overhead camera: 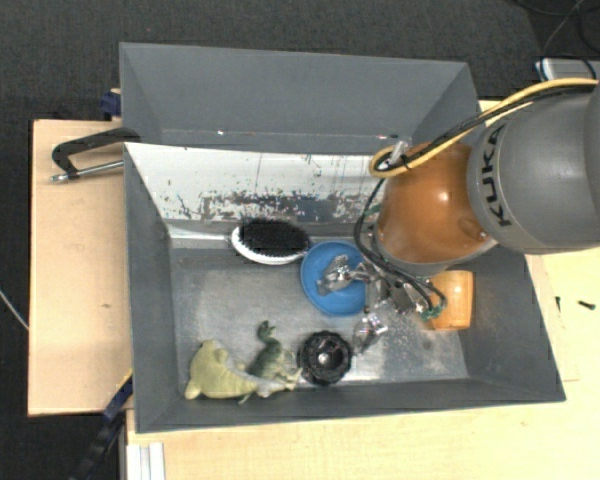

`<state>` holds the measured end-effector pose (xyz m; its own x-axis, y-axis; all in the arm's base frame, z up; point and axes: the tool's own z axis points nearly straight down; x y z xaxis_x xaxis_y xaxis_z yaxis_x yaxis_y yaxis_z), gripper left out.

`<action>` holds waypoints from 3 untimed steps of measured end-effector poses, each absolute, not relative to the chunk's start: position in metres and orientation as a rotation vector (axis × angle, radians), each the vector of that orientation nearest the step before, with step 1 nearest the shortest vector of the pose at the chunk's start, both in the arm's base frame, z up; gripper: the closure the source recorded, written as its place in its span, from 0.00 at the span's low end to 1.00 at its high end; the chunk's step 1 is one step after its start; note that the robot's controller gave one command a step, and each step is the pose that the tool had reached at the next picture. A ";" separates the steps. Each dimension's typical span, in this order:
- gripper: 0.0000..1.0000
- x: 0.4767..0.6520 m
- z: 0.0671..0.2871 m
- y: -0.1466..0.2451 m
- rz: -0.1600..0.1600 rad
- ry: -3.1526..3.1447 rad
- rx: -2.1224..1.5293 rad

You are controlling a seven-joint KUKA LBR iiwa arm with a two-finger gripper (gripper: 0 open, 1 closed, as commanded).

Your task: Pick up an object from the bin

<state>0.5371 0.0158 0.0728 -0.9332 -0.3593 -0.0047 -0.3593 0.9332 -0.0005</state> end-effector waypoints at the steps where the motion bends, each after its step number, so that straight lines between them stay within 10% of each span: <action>1: 0.00 0.563 0.073 0.015 -0.003 2.918 -1.148; 2: 1.00 0.563 0.076 0.015 -0.002 2.922 -1.146; 3: 1.00 0.585 0.196 0.017 -0.005 2.926 -1.099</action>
Offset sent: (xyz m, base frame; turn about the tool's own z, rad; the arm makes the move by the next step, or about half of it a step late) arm 0.0235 -0.0008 -0.0028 -0.3826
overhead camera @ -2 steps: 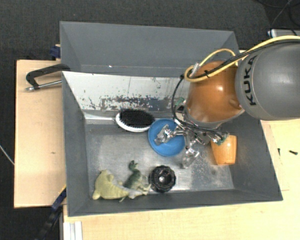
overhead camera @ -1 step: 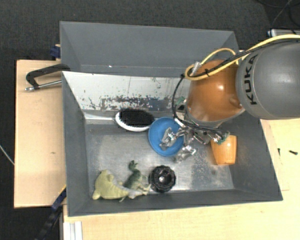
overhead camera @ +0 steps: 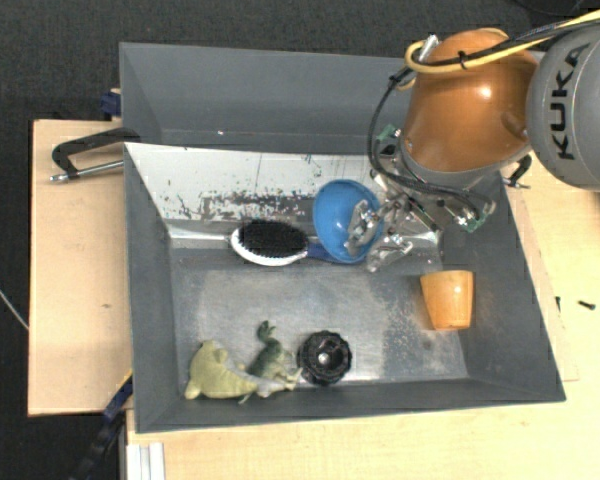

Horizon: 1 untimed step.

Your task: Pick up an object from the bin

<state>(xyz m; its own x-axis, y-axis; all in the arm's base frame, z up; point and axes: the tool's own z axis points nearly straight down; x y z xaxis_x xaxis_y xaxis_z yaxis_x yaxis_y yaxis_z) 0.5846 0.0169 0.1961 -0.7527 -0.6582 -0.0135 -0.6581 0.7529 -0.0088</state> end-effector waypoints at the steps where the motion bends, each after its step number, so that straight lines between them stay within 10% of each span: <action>1: 1.00 0.583 0.337 0.008 -0.008 2.656 -1.655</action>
Offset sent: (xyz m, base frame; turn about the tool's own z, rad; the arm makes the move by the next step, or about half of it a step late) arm -0.0031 -0.0098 0.1372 -0.3989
